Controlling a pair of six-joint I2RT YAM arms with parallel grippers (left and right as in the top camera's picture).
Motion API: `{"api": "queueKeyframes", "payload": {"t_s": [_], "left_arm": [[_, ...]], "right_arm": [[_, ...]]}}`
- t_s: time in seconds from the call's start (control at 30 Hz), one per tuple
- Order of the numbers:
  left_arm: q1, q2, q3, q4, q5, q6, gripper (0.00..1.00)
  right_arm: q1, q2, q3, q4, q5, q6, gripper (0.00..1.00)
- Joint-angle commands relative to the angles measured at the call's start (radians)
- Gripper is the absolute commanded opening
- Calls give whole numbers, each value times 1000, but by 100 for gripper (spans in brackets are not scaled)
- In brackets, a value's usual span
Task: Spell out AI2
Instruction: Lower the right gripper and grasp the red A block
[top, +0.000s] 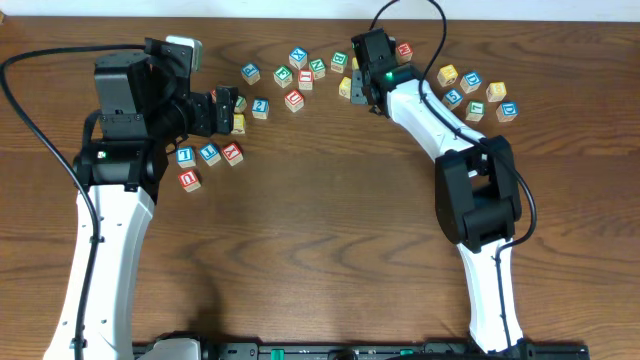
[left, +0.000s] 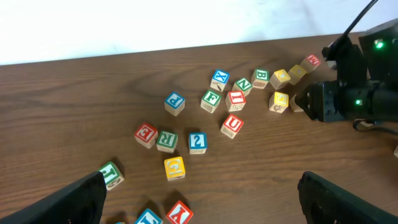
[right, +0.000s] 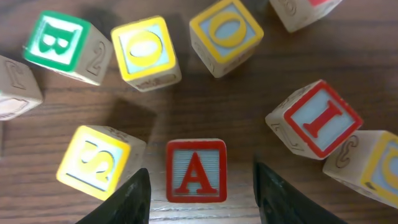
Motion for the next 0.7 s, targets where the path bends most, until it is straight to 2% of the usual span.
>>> {"api": "queueKeyframes", "payload": {"t_s": [0.0,0.07,0.27,0.3,0.37,0.4,0.67], "left_arm": [[0,-2,26,2,1,-8,98],[0,-2,26,2,1,-8,98],[0,-2,26,2,1,-8,97],[0,-2,26,2,1,-8,98],[0,-2,26,2,1,-8,98],[0,-2,26,2,1,-8,98],[0,-2,26,2,1,-8,97]], "right_arm": [[-10,5,-28,23,9,12,49],[-12,5,-40,36,8,12,45],[-13,5,-50,53,9,12,42],[-13,5,-50,54,8,12,40],[-13,5,-50,53,7,12,28],[-13,5,-50,53,5,11,26],[-13,5,-50,53,5,8,26]]}}
